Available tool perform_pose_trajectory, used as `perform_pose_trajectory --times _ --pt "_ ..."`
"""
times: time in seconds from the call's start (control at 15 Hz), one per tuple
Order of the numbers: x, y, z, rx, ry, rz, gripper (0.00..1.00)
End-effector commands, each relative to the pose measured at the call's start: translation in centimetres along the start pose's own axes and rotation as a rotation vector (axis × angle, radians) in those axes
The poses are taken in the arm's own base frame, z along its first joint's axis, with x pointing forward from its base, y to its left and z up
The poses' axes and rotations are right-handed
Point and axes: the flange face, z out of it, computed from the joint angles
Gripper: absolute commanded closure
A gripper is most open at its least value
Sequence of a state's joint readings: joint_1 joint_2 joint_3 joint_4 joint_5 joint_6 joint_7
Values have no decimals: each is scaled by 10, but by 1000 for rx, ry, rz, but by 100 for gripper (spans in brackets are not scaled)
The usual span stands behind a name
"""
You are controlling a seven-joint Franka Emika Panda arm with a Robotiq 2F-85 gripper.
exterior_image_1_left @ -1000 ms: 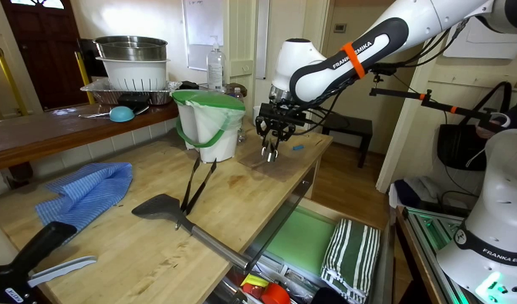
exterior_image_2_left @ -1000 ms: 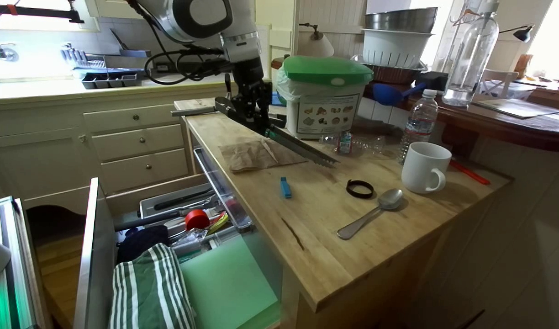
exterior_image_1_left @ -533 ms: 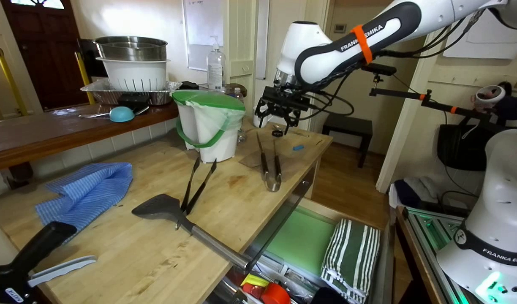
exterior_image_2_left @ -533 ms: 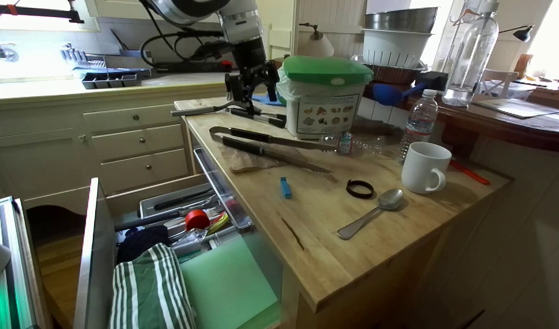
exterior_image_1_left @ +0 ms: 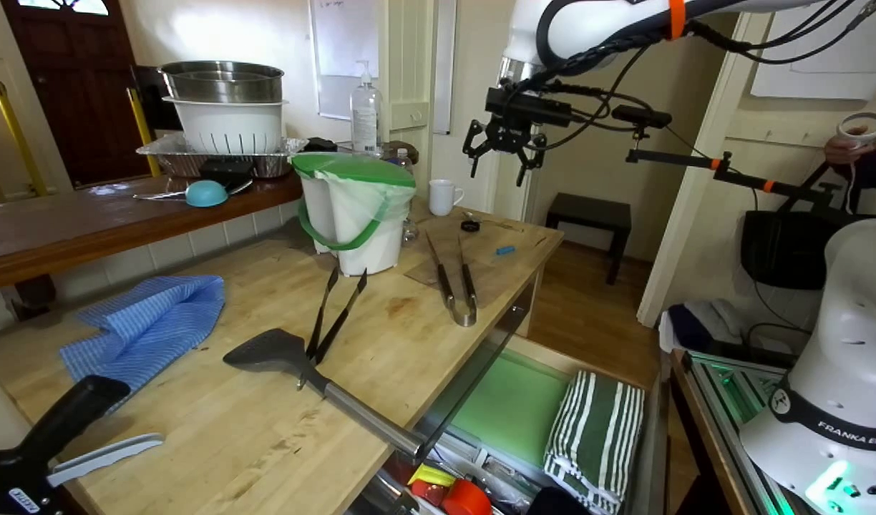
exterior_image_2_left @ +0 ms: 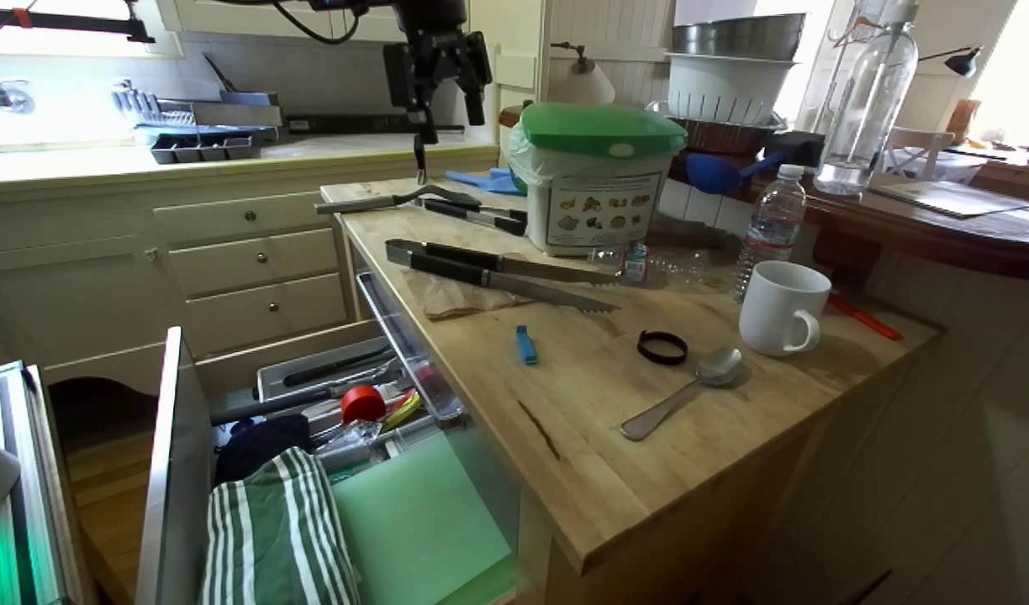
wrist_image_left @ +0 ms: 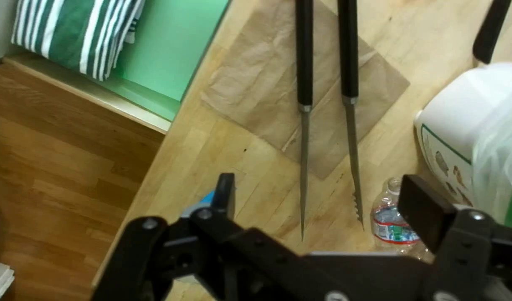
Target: Move the serrated tongs to the right.
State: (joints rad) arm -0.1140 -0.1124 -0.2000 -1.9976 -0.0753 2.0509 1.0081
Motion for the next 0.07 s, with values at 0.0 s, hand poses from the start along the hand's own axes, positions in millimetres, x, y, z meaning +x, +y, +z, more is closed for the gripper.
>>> perform_pose_trajectory --times 0.0 --pt "1 7 -11 -1 -14 -34 0"
